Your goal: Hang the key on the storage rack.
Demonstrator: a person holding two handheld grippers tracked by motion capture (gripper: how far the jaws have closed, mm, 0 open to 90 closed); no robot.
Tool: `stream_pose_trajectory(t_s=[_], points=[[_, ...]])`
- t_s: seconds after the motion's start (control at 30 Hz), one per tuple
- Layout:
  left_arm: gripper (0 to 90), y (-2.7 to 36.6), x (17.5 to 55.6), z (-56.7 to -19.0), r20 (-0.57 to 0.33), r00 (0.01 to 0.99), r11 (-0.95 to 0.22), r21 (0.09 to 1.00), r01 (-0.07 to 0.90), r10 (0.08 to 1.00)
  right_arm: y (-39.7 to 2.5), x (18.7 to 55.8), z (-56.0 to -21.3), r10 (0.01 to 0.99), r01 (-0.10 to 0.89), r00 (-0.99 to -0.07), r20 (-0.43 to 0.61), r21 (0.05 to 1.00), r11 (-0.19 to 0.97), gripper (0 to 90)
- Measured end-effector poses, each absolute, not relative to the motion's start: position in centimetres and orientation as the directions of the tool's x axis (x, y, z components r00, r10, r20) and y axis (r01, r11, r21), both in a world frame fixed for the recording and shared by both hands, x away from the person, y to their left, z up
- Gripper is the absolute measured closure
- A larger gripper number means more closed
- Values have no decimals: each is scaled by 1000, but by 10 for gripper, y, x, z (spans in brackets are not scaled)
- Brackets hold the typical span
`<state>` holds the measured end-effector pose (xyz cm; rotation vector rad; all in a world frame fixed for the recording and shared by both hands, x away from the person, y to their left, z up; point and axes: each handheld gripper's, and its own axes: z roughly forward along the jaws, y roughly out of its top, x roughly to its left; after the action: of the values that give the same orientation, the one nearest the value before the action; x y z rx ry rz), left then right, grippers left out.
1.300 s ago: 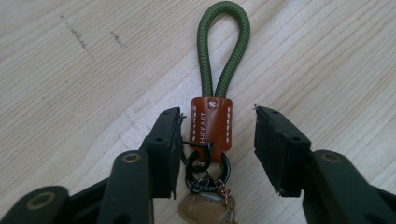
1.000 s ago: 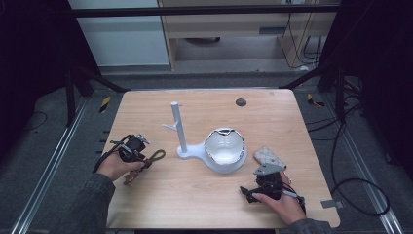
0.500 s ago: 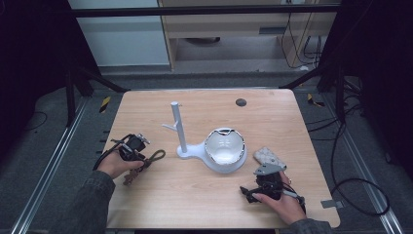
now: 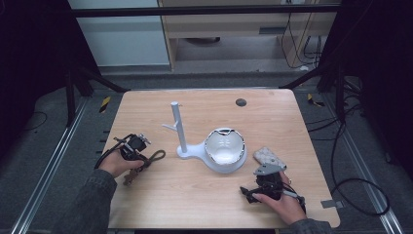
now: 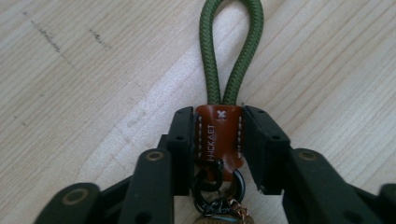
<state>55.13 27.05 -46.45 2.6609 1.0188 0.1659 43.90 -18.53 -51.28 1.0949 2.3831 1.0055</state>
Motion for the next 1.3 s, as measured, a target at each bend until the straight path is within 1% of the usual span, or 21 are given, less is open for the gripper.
stream_pose_trajectory(t_s=[0.17,0.4,0.67,0.77,0.87,1.1,1.2,1.3], points=[[655,269,547,-462,36,746,-720,297,627,665,-185,439,-513,760,525,-650,-6,719,455,2],[656,282,528,-444,60,715,-667,422,615,697,-185,439,-513,759,525,-651,-6,719,455,2],[657,293,494,-421,87,678,-578,607,545,730,-185,439,-513,759,525,-651,-5,719,456,2],[658,295,485,-413,102,666,-556,650,518,739,-185,439,-513,760,525,-650,-8,718,457,2],[659,295,476,-407,93,650,-519,691,503,754,-185,439,-513,759,525,-651,-6,719,455,2],[659,286,463,-394,116,641,-493,746,448,759,-185,439,-513,760,525,-650,-5,720,454,2],[659,282,459,-391,133,634,-492,755,433,762,-185,439,-513,759,525,-651,-5,720,454,2],[659,278,457,-390,129,634,-482,768,423,763,-185,439,-513,759,525,-651,-5,720,455,2]])
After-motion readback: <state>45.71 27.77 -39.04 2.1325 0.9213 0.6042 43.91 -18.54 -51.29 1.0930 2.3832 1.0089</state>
